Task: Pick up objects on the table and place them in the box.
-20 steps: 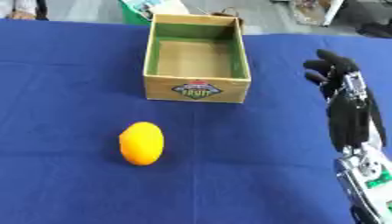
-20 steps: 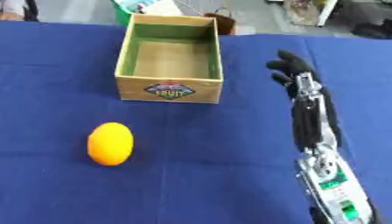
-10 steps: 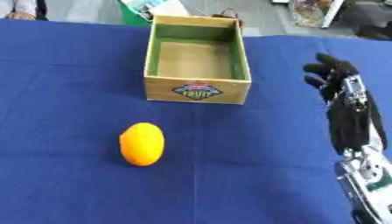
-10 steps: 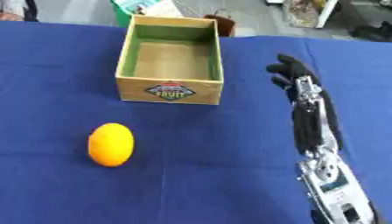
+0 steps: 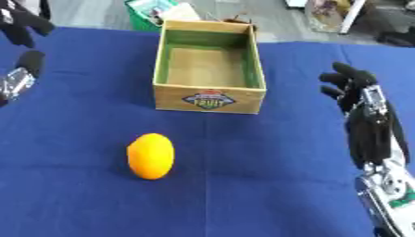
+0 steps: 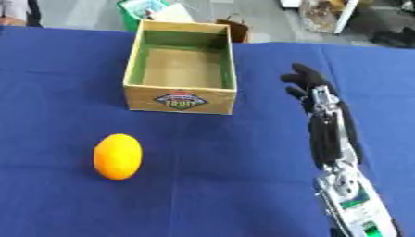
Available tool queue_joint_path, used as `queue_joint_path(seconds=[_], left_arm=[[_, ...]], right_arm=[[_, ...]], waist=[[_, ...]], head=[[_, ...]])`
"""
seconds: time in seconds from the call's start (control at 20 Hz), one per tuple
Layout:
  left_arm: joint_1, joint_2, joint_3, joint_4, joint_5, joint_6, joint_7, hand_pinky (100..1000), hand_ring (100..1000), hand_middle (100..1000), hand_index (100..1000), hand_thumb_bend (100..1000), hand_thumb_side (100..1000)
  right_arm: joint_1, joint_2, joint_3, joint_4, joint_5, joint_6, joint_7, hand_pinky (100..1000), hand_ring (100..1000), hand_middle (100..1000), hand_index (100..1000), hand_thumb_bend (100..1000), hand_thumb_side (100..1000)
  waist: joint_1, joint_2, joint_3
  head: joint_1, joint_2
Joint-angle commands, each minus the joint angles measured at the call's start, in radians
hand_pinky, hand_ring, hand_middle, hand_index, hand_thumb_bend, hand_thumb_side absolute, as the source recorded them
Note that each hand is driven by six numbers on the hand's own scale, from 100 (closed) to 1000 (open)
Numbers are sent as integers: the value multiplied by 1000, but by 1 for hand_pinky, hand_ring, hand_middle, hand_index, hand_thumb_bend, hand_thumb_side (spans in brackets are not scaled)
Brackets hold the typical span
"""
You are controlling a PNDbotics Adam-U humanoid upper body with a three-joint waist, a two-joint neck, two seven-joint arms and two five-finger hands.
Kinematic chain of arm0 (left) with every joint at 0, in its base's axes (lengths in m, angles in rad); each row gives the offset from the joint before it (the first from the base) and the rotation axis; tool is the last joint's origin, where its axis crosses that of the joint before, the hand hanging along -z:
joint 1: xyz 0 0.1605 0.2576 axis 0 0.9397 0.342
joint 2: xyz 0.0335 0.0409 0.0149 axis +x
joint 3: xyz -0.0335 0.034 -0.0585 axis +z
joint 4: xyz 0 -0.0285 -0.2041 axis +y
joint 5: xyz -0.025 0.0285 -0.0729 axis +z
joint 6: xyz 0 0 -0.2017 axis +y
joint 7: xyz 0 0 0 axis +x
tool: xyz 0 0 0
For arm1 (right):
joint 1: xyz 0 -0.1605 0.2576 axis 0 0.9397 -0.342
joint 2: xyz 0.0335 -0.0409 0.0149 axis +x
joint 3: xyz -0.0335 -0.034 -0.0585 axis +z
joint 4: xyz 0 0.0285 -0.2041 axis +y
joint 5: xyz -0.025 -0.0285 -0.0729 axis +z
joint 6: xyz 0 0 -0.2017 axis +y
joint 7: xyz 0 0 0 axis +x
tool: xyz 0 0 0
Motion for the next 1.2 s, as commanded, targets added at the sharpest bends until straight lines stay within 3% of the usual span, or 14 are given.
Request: queue_joint_path(seconds=[0.05,0.55,0.7,0.95,1.2], left_arm=[[-17,-8,-10,0,-53,-19,-52,542,559,645,806,100,701],[7,-60,-90,84,-206,-96,-129,543,552,620,811,100,812],[10,-71,-108,114,-252,-117,-143,531,568,646,818,203,852],[4,-102,-105,136,-327,-137,-178,561,606,696,842,503,999],[-4,-146,-112,164,-388,-144,-177,595,628,712,878,617,1000]], right_arm=[[-4,-13,-1,-20,-3,0,1,865,881,689,864,100,1000],[-4,-8,3,-20,-4,3,3,867,884,691,863,100,1000],[-3,-5,5,-20,-4,5,4,867,884,691,862,100,1000],[6,-6,8,-20,1,12,8,868,886,691,862,100,1000],[6,-5,10,-20,2,14,7,868,887,691,862,100,1000]], waist=[[5,-18,-1],[1,-17,-2],[1,-17,-3],[-2,-16,-6],[0,-14,-6]], head=[[6,-7],[14,-13],[17,-14],[21,-14],[19,-16]])
